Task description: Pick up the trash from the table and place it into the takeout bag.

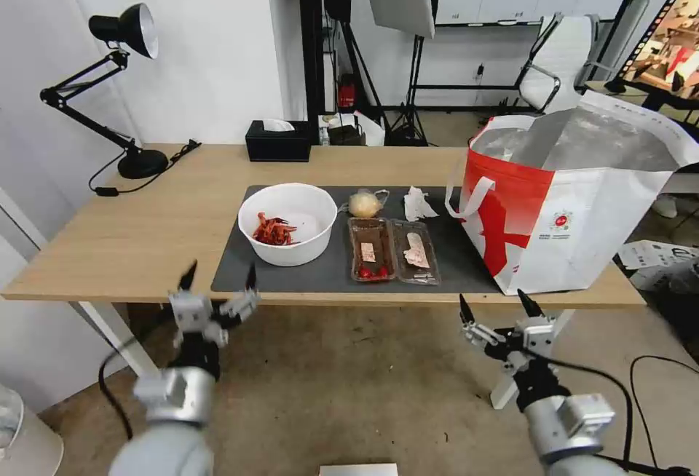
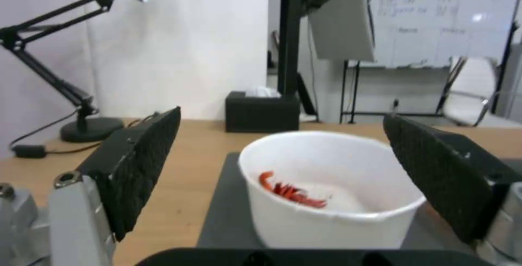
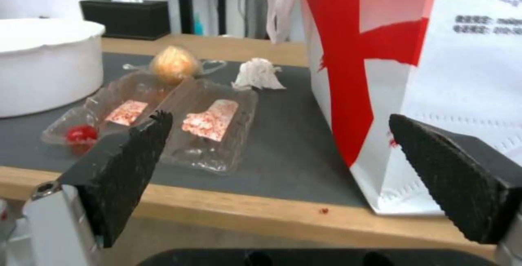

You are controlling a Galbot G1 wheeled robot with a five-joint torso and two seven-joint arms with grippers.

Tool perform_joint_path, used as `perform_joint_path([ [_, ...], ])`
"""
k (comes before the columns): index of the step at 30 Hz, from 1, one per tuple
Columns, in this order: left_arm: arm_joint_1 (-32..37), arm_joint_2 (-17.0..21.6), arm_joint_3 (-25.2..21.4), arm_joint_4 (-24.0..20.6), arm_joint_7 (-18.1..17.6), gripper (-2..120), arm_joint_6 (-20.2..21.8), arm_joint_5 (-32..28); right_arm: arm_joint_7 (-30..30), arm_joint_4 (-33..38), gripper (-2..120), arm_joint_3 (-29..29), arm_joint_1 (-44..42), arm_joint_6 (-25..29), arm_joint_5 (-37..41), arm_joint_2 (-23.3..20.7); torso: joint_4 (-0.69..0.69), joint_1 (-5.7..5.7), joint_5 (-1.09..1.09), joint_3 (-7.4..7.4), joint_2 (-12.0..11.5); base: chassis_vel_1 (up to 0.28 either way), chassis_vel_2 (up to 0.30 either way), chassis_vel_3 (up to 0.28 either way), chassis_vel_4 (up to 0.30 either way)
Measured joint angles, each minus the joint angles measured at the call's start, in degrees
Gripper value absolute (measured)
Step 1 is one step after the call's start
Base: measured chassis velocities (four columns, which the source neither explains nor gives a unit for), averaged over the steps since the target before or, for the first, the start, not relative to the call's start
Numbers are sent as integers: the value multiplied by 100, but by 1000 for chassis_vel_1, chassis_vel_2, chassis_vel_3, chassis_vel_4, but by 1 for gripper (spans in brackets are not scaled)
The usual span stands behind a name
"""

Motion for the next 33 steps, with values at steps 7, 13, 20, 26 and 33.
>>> perform_joint_path([
  [7,11,13,31,108,90,100,-195,-1,-160,115,100,440,416,-816,1287,-1046,1,0,-2,0,0,0,0,0,0],
  [13,44,13,37,109,160,100,-199,17,-252,31,100,323,566,-737,1510,-1183,1,0,0,0,0,0,0,0,0],
  [20,83,-10,39,133,223,100,-220,37,-254,-24,100,236,592,-712,1517,-1204,1,0,1,-1,0,0,0,0,0],
  [26,100,6,25,163,229,100,-224,41,300,68,100,-173,740,-799,2999,-1179,1,-1,0,-1,1,0,0,0,0],
  [33,172,34,-2,192,229,100,-231,45,1714,68,100,-920,1260,-880,5445,-991,1,-1,0,-1,1,0,0,0,0],
])
